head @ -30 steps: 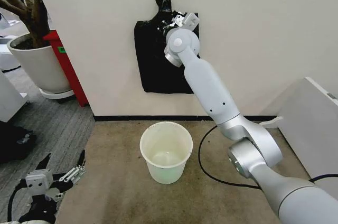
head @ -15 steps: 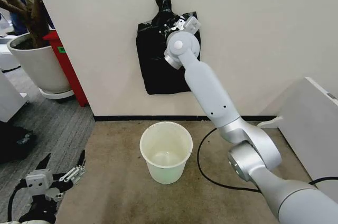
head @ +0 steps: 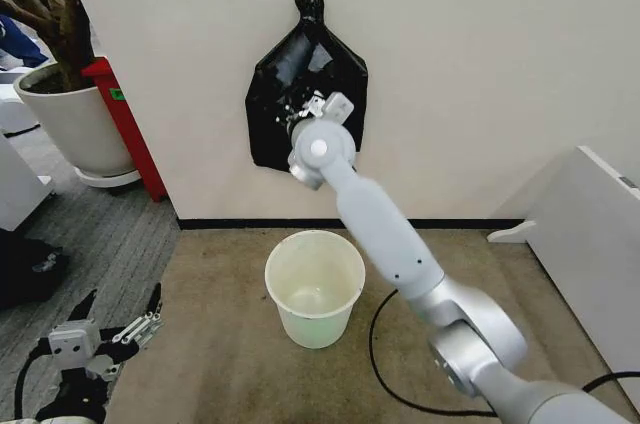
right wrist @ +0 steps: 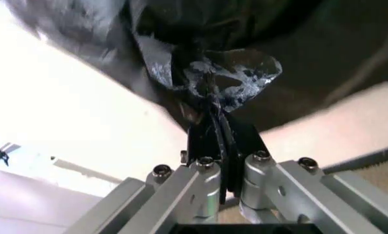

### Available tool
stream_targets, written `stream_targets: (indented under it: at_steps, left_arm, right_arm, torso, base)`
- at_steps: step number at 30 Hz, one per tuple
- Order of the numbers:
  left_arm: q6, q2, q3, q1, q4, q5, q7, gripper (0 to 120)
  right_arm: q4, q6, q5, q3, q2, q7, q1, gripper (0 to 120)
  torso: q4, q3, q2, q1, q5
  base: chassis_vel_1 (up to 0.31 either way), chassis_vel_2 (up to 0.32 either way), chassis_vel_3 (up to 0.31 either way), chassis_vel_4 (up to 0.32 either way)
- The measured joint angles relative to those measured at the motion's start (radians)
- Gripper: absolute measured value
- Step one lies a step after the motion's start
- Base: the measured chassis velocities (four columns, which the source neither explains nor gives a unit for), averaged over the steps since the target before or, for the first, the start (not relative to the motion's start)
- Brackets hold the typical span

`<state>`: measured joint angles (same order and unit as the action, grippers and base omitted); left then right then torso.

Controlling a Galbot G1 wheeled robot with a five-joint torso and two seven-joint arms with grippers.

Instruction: Place the garbage bag over the trash bin.

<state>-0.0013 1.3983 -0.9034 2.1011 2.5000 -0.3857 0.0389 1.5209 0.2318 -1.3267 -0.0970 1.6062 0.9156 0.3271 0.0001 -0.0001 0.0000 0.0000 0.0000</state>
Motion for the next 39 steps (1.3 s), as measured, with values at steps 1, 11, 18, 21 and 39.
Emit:
stream_targets:
  at_steps: [1,11,18,21,39]
  left_arm:
    - [0.0,0.0,0.0,0.0,0.0,0.0,0.0,100]
    - [-0.004,0.004,0.002,-0.004,0.0,0.001,-0.006,100]
    - [-0.006,0.006,0.003,-0.007,0.0,0.002,-0.01,100]
    - [-0.007,0.006,0.003,-0.007,0.0,0.002,-0.01,100]
    - [-0.008,0.006,0.003,-0.007,0.0,0.003,-0.011,100]
  right_arm:
    - [0.013,0.0,0.0,-0.002,-0.007,0.001,0.023,0]
    - [0.083,-0.002,0.002,0.002,-0.066,0.006,0.146,0]
    - [0.143,-0.004,0.004,0.002,-0.103,0.01,0.228,0]
    - [0.164,-0.005,0.007,-0.001,-0.111,0.014,0.259,0]
    - [0.237,-0.016,0.018,0.001,-0.129,0.012,0.211,0]
  torso:
    - [0.0002,0.0,0.0,0.0,0.0]
    - [-0.0001,0.0,0.0,0.0,0.0001]
    - [-0.0001,0.0,0.0,0.0,0.0001]
    - [-0.0001,0.0,0.0,0.0,0.0001]
    - [0.0,0.0,0.0,0.0,-0.0002]
  base:
    - [0.0,0.0,0.0,0.0]
    - [0.0,0.0,0.0,0.0]
    - [0.0,0.0,0.0,0.0]
    - [0.0,0.0,0.0,0.0]
    - [0.0,0.0,0.0,0.0]
